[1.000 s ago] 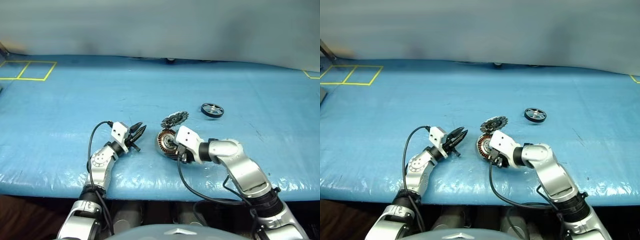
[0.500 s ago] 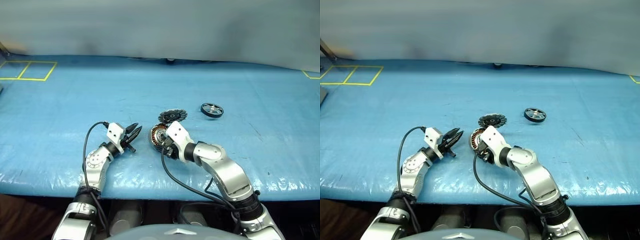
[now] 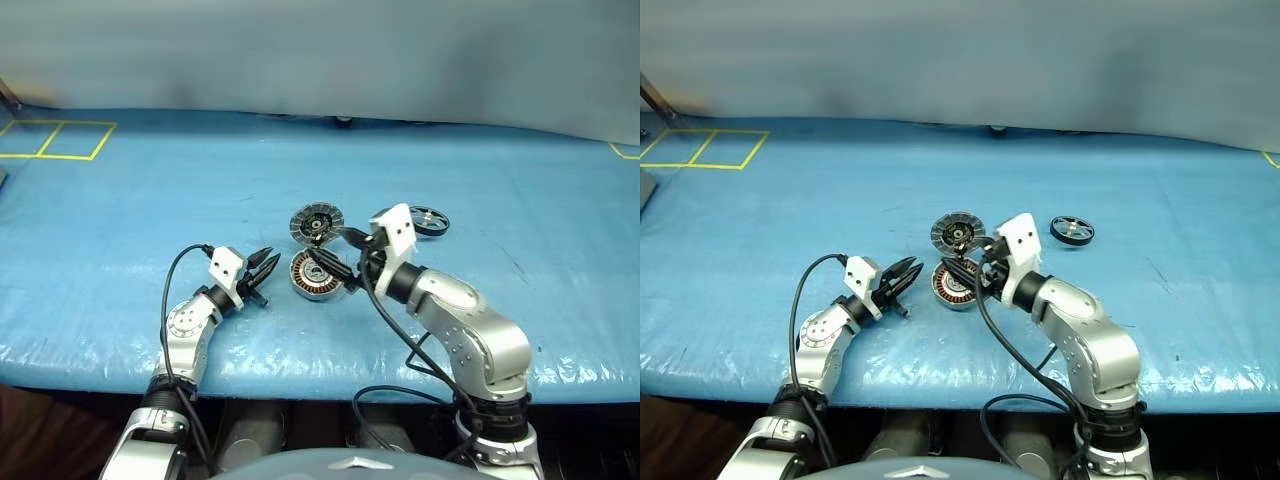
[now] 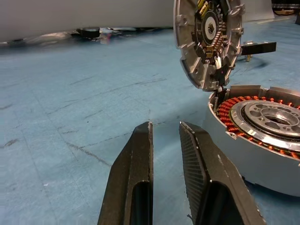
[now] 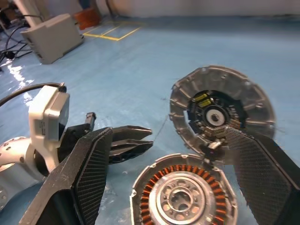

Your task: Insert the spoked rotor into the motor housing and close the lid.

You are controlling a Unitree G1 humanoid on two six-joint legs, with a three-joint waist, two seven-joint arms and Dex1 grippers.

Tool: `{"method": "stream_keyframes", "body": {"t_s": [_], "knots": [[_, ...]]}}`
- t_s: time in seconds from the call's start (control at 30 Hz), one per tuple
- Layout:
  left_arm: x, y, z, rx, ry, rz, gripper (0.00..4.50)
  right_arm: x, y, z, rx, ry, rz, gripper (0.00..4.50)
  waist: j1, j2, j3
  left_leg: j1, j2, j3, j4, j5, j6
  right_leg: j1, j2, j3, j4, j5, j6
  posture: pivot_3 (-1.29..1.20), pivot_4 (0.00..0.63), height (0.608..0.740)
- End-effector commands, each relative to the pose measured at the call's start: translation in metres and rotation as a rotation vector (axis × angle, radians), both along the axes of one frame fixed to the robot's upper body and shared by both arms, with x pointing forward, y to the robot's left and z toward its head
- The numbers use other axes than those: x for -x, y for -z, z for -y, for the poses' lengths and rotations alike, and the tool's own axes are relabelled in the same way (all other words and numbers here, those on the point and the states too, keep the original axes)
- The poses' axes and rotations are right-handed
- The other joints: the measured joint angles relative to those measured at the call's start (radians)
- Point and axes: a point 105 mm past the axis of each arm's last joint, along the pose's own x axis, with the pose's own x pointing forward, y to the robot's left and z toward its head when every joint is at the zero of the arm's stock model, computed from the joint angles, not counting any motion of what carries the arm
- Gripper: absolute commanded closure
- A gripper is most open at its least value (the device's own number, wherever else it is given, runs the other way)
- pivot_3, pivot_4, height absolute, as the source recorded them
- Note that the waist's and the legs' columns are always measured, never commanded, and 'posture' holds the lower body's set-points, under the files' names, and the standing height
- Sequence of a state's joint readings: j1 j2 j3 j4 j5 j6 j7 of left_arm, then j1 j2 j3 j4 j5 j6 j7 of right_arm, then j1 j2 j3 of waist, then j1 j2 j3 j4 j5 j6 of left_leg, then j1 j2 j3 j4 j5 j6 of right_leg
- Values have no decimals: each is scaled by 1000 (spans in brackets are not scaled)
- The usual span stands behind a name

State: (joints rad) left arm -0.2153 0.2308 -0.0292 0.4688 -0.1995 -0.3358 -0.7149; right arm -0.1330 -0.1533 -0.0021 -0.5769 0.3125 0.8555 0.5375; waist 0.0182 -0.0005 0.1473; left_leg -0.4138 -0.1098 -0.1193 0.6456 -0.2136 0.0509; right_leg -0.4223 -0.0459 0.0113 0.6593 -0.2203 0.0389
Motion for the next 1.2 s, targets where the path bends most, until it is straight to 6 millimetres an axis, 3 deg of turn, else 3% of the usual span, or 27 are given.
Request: {"method": "stream_keyframes", "body": {"t_s": [0.03, 0.23, 0.4, 0.73, 0.93, 1.03, 1.2], "knots": [[1, -15, -1, 8, 28, 52, 3586, 6, 1, 24, 33, 82, 81, 513, -3, 0, 0, 0, 0, 0, 0, 0, 0, 0, 0, 0, 0, 0, 0, 0, 150, 740], [17, -16, -5, 10, 145, 29, 3586, 29, 49, 72, 52, 208, -20, 513, -8, 0, 0, 0, 1, 1, -1, 1, 0, -1, 1, 1, 1, -1, -1, 0, 150, 740], [28, -20, -10, 7, 257, 1, 3586, 36, 65, 92, 55, 266, -34, 513, -16, 2, 1, 1, 2, 2, 0, 0, -2, 0, 0, 1, 1, -2, 0, 0, 150, 740], [41, -23, -8, 22, 401, -50, 3586, 26, 92, 118, 137, 392, -57, 513, -16, 2, 1, 4, 3, 2, 0, 1, -2, 5, 0, 0, 0, -6, -2, 0, 150, 740], [45, -22, -7, 24, 423, -56, 3586, 24, 103, 121, 150, 415, -80, 513, -15, 2, 1, 4, 4, 2, -1, 1, -2, 6, 0, 0, 0, -6, -3, 0, 150, 740], [45, -22, -6, 20, 423, -48, 3586, 24, 109, 120, 165, 412, -96, 1068, -14, 2, 1, 4, 4, 2, -1, 1, -2, 6, 0, 0, 0, -7, -3, 0, 150, 740], [45, -22, -3, 22, 425, -35, 3586, 26, 117, 114, 189, 398, -118, 2730, -15, 2, 1, 5, 4, 2, -1, 1, -2, 6, 0, 0, 0, -7, -4, 0, 150, 740]]}}
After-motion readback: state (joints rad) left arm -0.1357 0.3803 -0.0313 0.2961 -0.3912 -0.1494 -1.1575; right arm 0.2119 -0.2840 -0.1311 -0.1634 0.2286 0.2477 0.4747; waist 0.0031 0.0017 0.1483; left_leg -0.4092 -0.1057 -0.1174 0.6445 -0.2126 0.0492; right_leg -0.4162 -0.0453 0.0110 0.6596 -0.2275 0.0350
